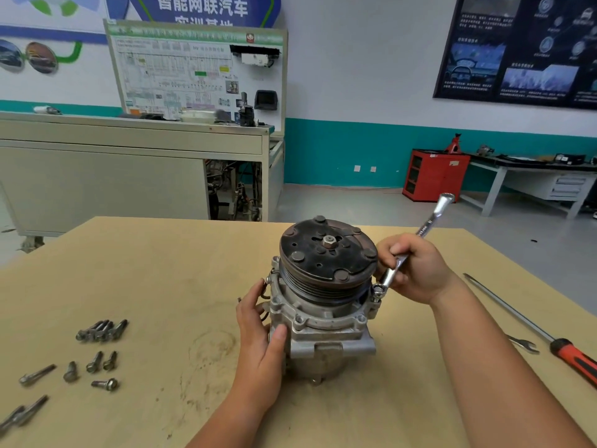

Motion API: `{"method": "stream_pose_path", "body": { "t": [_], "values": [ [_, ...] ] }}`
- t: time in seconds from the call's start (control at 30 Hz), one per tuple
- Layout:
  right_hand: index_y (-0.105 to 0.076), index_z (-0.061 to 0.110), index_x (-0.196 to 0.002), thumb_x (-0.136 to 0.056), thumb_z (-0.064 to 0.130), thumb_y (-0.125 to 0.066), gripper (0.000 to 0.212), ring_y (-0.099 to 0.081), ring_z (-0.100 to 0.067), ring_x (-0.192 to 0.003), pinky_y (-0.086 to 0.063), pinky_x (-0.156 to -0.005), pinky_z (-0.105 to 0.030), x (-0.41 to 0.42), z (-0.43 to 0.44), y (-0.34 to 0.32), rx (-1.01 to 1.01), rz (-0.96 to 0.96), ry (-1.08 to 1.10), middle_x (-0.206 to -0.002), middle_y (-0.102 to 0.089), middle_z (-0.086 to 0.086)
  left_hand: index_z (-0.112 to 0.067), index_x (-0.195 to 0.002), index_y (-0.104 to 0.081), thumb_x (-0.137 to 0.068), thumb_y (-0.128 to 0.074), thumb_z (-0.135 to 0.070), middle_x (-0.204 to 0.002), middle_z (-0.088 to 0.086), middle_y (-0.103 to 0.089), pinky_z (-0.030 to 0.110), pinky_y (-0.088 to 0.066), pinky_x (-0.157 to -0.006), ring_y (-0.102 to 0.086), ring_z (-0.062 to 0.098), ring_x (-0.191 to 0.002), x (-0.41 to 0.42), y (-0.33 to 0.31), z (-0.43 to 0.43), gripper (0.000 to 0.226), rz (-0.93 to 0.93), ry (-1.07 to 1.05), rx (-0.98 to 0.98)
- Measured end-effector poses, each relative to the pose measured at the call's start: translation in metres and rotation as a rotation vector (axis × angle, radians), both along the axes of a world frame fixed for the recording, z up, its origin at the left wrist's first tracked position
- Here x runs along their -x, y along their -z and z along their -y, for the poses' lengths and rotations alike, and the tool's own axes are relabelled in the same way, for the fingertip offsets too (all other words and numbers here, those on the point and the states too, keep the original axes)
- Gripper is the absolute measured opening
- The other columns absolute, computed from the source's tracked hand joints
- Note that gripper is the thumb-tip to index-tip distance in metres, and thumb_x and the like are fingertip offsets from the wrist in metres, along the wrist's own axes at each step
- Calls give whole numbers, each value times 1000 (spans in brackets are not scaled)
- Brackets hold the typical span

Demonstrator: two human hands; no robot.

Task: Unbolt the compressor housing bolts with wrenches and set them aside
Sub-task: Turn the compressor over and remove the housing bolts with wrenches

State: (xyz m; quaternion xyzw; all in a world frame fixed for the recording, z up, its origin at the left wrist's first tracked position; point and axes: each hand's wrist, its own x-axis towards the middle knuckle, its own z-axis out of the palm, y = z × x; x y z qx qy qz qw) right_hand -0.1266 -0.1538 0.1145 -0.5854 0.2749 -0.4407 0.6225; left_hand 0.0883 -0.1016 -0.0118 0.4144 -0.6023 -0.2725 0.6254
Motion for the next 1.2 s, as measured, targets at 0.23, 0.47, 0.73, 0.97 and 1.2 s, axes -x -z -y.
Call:
{"method": "stream_pose_path", "body": {
  "t": [0.23, 0.47, 0.73, 0.97, 1.2],
  "values": [
    [-60, 19, -51, -65, 35, -64, 22, -20, -6, -41, -24, -37, -16, 12, -16, 2, -58, 414, 84, -42, -28, 9, -36, -138, -20, -67, -45, -52, -144, -9, -27, 21, -25, -108, -31, -5, -132, -2, 2, 2, 76, -4, 86, -4],
    [-72, 18, -62, -81, 33, -48, 34, -50, -5, -50, -36, -41, -14, -6, -85, 39, 103, 291, 630, -55, -59, -2, -36, -137, -20, -59, -59, -76, -144, 2, -31, 19, -34, -107, -36, 6, -133, -2, -2, -2, 96, -17, 102, -41],
    [-73, 16, -66, -93, -2, -44, 43, -52, -7, -50, -38, -42, -14, -23, -101, 42, 342, 51, 861, -58, -66, -9, -46, -138, -20, -45, -78, -48, -144, -3, -35, 28, -40, -108, -43, 5, -130, -4, -3, -8, 110, 39, 113, -58],
    [-67, 13, -52, -88, 24, -51, 41, -45, -10, -40, -36, -38, -18, -8, -73, 25, 141, 93, 697, -44, -55, -6, -43, -139, -19, -46, -75, -51, -145, 2, -33, 47, -35, -112, -40, 17, -134, -2, -5, -9, 109, 55, 88, -59],
    [-53, 16, -43, -85, 37, -40, 49, -31, -10, -35, -31, -40, -20, -3, -5, -1, -68, -22, 68, -31, -34, 2, -35, -139, -21, -49, -73, -49, -146, 2, -32, 11, -37, -99, -43, 4, -131, -5, -5, -3, 105, 16, 141, -30]
  ]
}}
